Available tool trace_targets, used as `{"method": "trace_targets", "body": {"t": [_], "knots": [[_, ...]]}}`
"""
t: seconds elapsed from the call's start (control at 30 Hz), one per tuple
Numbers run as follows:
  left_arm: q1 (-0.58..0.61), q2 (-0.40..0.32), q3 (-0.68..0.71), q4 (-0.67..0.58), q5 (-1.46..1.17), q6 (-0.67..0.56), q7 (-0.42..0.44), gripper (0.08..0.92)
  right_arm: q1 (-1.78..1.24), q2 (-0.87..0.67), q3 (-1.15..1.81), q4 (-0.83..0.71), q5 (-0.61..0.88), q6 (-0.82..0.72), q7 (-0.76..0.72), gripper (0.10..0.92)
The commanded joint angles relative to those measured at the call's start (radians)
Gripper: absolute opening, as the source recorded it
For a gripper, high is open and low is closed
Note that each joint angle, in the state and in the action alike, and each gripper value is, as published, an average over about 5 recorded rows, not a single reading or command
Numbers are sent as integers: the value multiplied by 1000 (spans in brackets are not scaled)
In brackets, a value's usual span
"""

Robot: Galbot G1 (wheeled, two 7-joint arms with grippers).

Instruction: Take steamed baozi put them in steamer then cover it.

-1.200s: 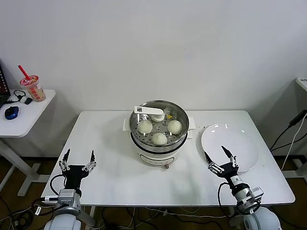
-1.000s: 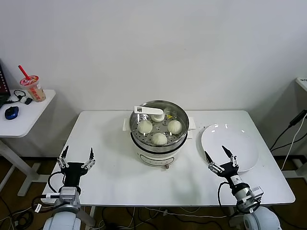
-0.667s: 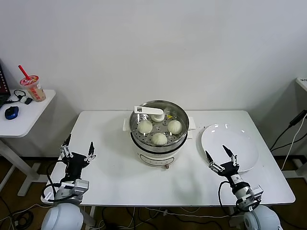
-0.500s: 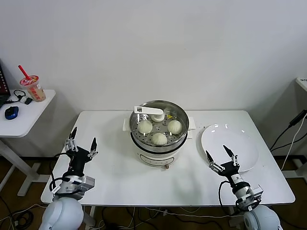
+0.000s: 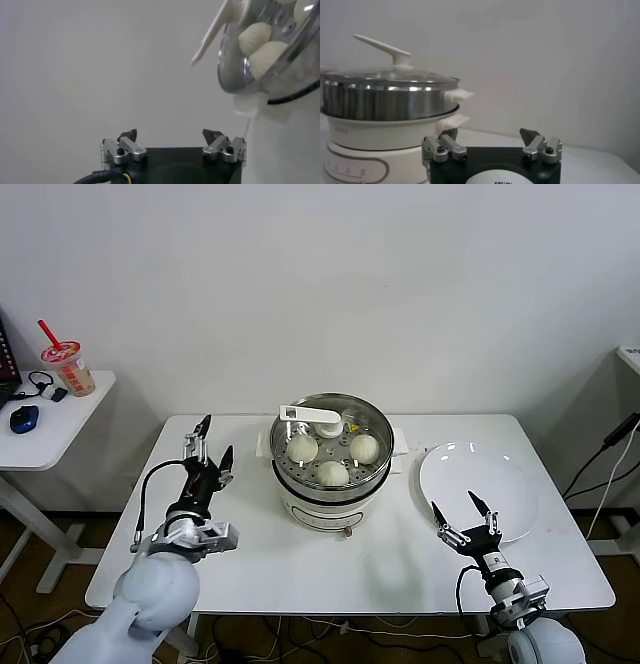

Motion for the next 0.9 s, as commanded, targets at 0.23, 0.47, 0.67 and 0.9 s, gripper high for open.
{"method": "trace_targets", "body": {"t": [0.23,0.47,0.67,0.9], "knots": [[-375,10,360,103,150,200,201,823,-14,15,20,0,-2,8,-5,823],[-444,-40,413,154,163,200,225,823,-25,24,31,1,-1,15,-8,823],[-495,-68,441,207,160,200,228,823,-31,29,38,-1,0,19,-10,823],[-527,-101,458,263,158,199,228,823,-33,29,44,-4,1,23,-12,823]]}}
